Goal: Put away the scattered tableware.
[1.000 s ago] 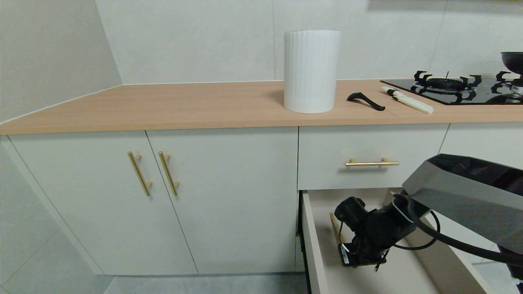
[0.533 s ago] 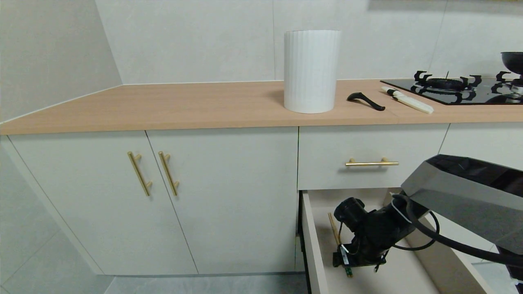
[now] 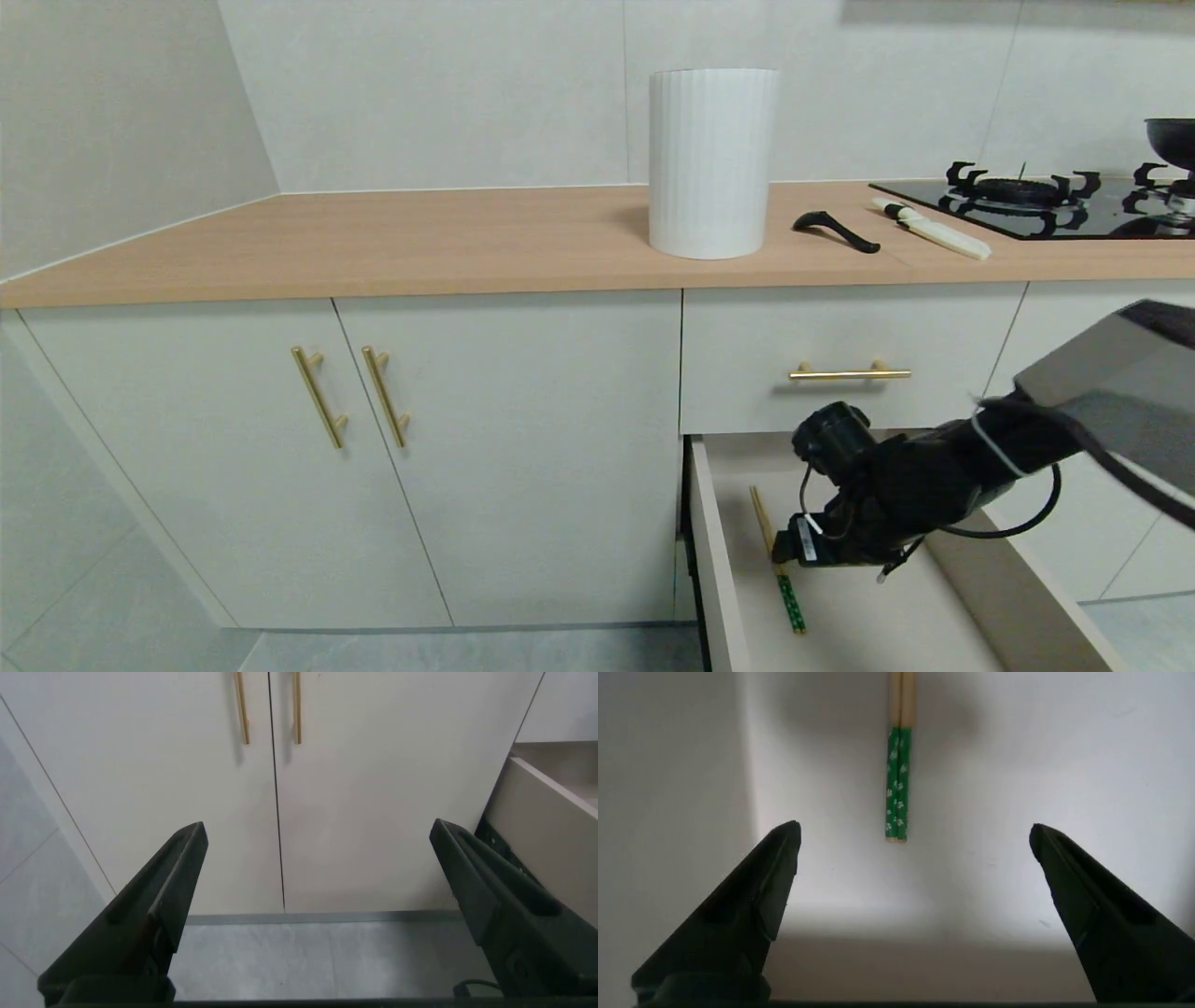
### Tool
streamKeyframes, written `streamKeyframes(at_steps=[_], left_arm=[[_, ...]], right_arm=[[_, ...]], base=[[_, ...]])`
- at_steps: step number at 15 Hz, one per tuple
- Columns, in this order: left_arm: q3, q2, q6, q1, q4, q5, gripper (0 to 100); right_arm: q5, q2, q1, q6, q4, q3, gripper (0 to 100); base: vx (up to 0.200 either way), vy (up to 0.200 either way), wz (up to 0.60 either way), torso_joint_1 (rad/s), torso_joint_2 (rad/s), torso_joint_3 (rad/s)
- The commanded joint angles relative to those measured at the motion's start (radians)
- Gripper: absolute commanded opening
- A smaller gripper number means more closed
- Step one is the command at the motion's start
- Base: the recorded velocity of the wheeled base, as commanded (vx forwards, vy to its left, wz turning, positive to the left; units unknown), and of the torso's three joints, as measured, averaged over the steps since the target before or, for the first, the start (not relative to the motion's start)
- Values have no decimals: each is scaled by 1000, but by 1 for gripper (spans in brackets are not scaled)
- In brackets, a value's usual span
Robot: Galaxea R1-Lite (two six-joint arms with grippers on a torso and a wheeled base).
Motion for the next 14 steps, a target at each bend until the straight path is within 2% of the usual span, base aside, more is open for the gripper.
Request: streamKeyframes(at_steps=[1, 7, 14], left_arm=[[0, 0, 0, 0, 0, 1, 100], [0, 0, 0, 0, 0, 1, 100], [0, 0, 0, 0, 0, 1, 100]], right_arm=[[9, -290, -52, -17, 73, 13, 100], [6, -515, -156, -83, 67, 17, 100], [0, -523, -179, -89, 41, 16, 100]], base=[[0, 0, 0, 0, 0, 0], [0, 0, 0, 0, 0, 0], [0, 0, 0, 0, 0, 0]])
